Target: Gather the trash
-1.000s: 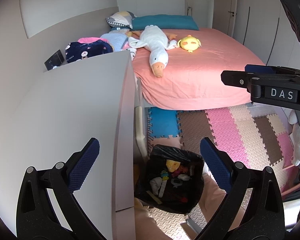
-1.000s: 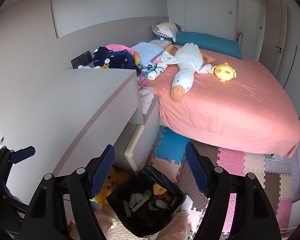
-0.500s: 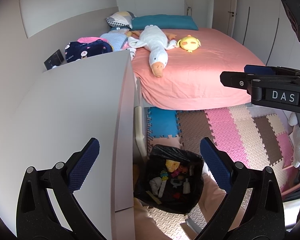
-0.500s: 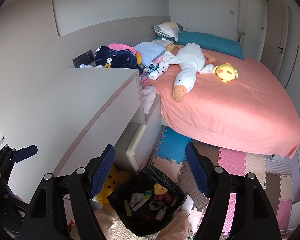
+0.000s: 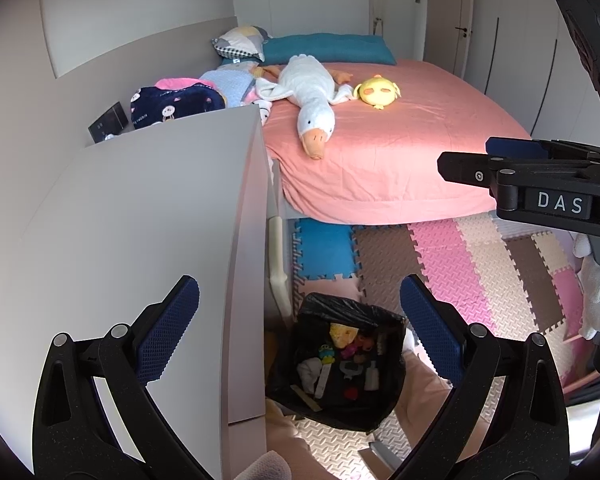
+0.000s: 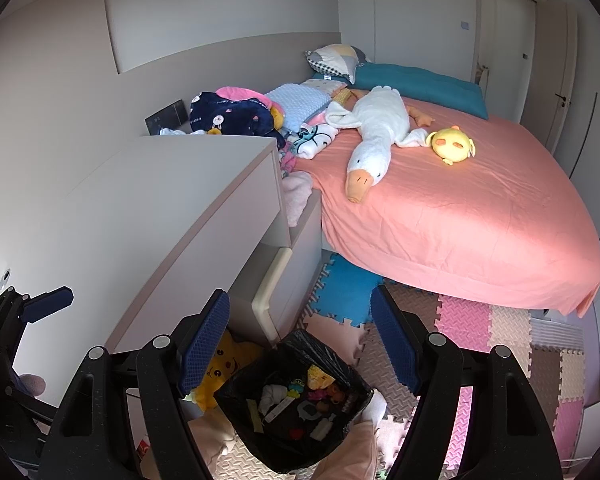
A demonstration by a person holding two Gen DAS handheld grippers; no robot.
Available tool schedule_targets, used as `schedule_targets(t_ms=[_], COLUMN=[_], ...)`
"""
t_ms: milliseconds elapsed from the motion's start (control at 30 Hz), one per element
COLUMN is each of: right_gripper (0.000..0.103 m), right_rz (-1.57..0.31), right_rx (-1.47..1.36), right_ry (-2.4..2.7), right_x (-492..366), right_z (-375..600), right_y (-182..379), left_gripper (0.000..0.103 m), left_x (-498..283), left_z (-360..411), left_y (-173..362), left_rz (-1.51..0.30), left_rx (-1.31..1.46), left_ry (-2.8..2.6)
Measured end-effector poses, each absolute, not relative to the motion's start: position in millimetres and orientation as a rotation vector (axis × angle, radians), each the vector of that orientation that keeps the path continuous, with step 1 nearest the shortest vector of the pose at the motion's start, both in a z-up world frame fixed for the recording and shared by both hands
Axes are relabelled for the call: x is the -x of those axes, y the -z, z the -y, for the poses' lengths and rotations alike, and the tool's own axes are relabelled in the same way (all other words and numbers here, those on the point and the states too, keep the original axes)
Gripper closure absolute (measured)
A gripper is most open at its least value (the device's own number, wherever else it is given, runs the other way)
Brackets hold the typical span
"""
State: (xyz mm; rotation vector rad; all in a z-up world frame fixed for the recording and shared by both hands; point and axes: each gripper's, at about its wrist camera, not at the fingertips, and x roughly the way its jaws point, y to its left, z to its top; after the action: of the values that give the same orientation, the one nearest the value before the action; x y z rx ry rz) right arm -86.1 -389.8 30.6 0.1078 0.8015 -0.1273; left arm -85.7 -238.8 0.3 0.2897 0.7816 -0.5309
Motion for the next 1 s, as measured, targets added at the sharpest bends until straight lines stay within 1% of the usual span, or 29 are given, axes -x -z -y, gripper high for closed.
schedule_targets(t_ms=[1000], right_gripper=[0.030], right_rz=[-0.803], right_rx=[-0.108], right_ry=[0.129], right_x=[87.9], right_z=[392.8], right_y=[-30.2], left_gripper=[0.006], left_x=[86.9], left_z=[237.1], left_y=[-5.0], left_rz=[-0.788], left_rx=[-0.249], left_ry=[0.552])
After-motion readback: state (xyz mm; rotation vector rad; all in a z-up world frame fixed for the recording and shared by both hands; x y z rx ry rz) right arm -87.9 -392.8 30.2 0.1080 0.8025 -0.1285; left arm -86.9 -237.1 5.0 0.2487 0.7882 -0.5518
